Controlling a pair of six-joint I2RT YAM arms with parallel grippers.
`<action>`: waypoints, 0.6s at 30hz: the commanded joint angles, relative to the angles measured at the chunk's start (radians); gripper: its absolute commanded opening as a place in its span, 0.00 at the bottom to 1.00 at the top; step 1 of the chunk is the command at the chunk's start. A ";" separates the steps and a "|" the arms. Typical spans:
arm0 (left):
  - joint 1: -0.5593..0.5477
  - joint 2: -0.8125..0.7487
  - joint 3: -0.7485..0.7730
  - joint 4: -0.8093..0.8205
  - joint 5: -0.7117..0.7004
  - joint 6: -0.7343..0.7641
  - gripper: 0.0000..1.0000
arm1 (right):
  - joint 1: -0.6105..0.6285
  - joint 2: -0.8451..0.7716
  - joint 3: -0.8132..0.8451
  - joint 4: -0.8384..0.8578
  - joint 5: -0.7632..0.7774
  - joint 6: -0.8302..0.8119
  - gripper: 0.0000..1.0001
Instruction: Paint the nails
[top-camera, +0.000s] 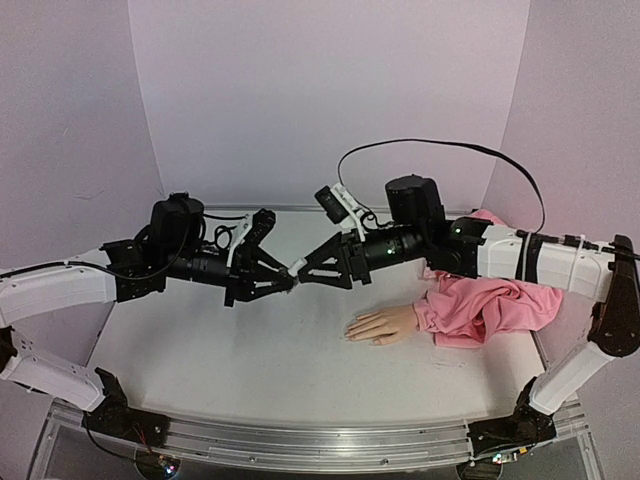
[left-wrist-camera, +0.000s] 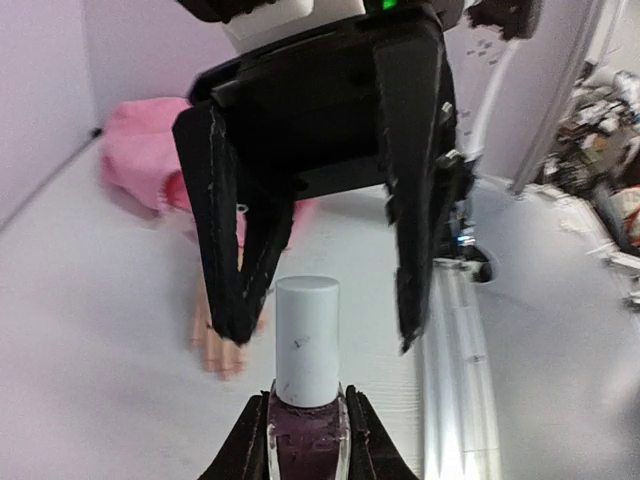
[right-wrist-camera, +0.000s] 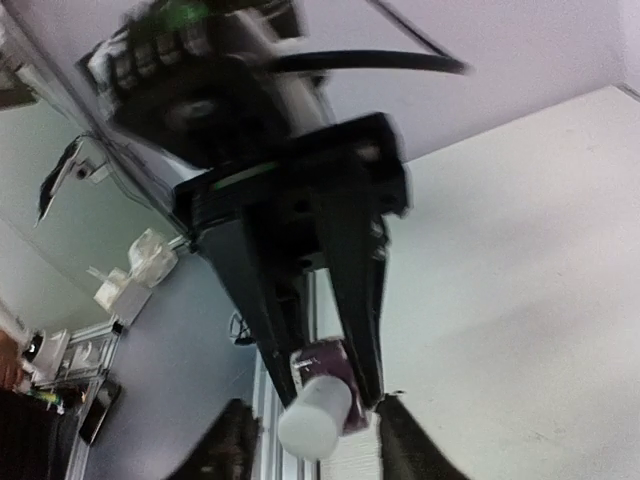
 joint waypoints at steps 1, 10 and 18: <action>-0.036 -0.096 -0.030 0.057 -0.538 0.190 0.00 | -0.018 -0.050 0.059 0.004 0.321 0.117 0.68; -0.079 -0.086 -0.026 0.059 -0.835 0.246 0.00 | 0.004 0.082 0.222 0.012 0.394 0.335 0.81; -0.098 -0.089 -0.028 0.059 -0.877 0.262 0.00 | 0.028 0.212 0.363 0.020 0.408 0.413 0.66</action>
